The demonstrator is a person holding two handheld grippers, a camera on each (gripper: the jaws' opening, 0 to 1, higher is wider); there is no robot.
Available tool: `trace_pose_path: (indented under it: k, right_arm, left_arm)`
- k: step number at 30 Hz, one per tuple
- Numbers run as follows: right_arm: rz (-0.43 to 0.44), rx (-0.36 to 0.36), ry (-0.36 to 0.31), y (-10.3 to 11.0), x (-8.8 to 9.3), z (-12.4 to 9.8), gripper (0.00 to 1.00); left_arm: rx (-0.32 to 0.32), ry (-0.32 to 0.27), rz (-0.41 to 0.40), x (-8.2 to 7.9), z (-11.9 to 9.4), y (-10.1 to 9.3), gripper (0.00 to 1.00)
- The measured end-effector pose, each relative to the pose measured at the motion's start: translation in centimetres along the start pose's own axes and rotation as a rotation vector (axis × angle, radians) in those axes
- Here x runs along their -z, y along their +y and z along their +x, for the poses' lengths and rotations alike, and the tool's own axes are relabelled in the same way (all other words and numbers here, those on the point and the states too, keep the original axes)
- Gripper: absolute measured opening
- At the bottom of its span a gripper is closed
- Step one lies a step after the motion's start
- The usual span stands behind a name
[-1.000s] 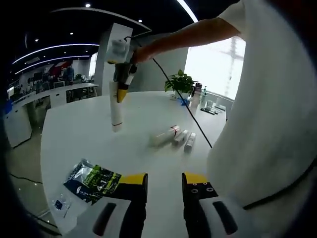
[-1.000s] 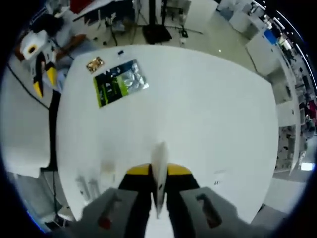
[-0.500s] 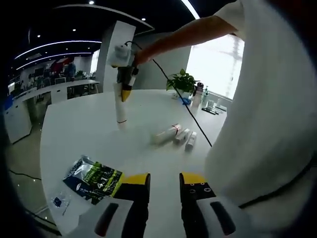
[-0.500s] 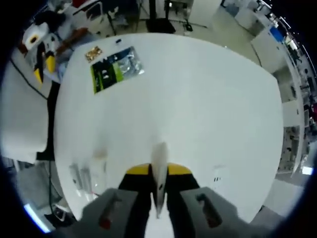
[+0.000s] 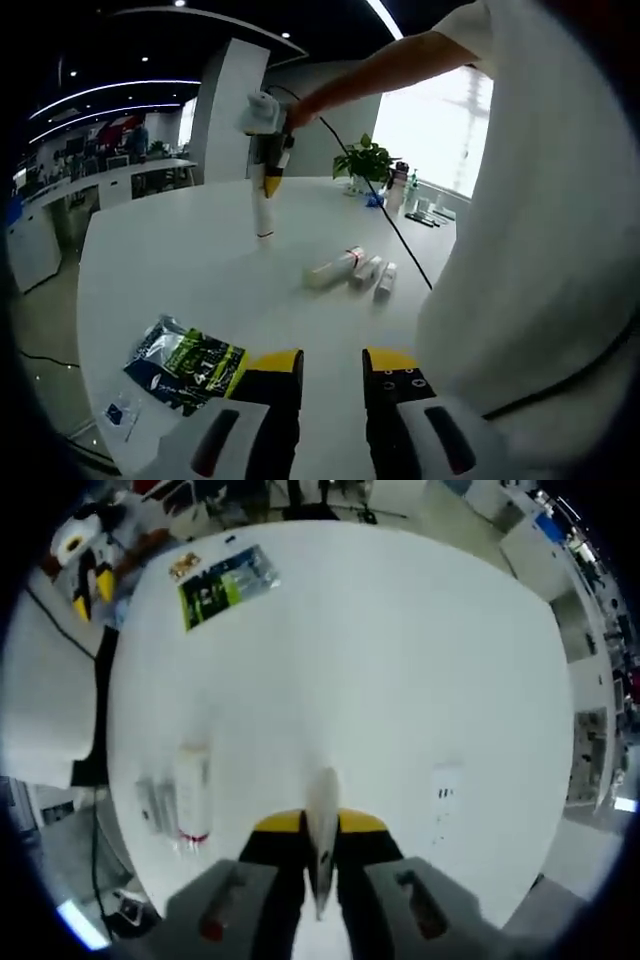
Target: Arrange the skincare products in the storage area until every visible bottle or jar stands upright without overlapping.
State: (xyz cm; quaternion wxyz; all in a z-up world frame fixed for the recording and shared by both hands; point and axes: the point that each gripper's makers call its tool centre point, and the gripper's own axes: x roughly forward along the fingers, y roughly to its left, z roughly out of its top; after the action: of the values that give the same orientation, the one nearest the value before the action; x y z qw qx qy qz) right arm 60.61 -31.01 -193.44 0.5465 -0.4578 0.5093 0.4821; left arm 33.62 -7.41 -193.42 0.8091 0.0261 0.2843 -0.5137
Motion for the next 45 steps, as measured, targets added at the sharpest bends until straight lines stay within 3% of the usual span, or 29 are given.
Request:
trace_pose_path:
  k: [6,17,28,34,45]
  right_arm:
    - [0.012,-0.019,-0.007,0.8,1.7,0.1,0.08]
    - [0.043,-0.025,-0.033,0.9,3.0,0.5,0.10]
    - [0.031,-0.004,0.012,0.8,4.0,1.0,0.15]
    - [0.043,0.008,0.020,0.8,4.4,1.0,0.24]
    - [0.146,0.068,-0.003,1.1,6.5,-0.1,0.52]
  left_arm:
    - [-0.001,0.003,0.001,-0.1,0.1,0.2,0.24]
    - [-0.011,0.020,0.011,0.4,0.1,0.0,0.24]
    - [-0.033,0.028,0.013,1.0,-0.2,-0.3,0.24]
    - [-0.038,0.033,0.021,0.9,-0.3,-0.4,0.24]
    - [-0.027,0.053,0.044,0.9,0.2,-1.4,0.26]
